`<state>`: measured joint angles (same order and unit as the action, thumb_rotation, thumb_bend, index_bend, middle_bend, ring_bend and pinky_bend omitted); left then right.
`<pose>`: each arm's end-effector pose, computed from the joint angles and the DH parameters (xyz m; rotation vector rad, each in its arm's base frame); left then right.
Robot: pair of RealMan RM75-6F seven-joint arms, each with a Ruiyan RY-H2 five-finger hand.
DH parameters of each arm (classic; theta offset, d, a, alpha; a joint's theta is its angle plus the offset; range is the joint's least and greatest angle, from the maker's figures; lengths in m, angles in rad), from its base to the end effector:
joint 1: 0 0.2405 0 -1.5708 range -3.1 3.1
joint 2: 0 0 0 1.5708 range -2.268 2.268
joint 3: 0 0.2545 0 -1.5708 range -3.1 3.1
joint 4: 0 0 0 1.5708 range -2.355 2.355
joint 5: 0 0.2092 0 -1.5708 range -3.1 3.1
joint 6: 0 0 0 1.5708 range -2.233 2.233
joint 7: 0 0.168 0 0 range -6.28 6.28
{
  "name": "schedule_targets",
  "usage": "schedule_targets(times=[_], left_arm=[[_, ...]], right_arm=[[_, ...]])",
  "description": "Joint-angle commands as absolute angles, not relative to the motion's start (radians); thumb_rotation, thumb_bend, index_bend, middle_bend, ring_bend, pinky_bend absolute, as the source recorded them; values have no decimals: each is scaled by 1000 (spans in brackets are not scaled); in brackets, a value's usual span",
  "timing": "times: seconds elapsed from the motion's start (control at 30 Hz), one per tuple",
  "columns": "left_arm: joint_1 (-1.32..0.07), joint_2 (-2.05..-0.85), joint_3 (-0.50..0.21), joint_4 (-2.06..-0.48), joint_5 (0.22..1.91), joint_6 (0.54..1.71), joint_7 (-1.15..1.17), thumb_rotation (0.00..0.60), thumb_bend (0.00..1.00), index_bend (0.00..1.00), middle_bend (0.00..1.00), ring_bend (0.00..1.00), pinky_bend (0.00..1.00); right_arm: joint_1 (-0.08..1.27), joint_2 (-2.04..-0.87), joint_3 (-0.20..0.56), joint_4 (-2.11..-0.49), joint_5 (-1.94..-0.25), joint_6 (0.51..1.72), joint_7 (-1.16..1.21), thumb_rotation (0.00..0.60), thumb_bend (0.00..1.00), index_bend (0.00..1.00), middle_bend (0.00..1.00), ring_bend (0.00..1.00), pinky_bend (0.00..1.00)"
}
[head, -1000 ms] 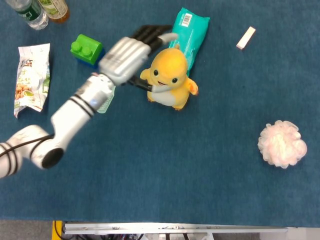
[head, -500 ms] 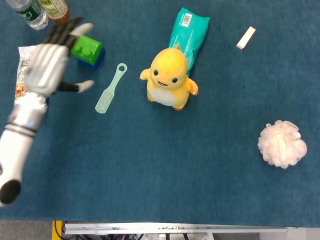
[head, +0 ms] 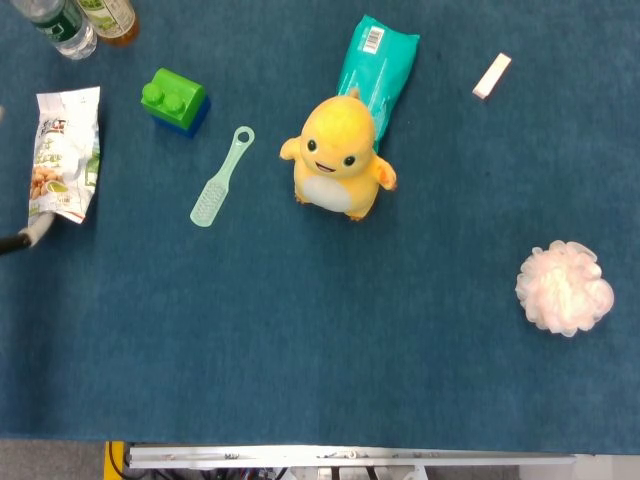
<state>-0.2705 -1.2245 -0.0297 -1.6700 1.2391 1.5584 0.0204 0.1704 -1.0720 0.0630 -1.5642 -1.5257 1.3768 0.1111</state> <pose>-0.2859 0.2507 0.1399 -1.2113 -0.9903 -1.0268 -0.3064 -0.2349 0.1640 1.4887 -0.9231 0.9307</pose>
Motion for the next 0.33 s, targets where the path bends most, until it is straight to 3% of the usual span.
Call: schedule_targets(times=[0.03,0.33], left_arm=[[-220,-1225,-3,-1670,1257,1602,71,600,63,99,62,58,46],[-147,-1237,9,-1659,1330,1659,84,600,63,99,67,58,46]], right_arm=[[174,-1075,60,-1563,-1531,1372,108,600,167,254,379,299,296],[183,-1087,53,-1564,-1541,1364,102,600,168,254,379,299,296]])
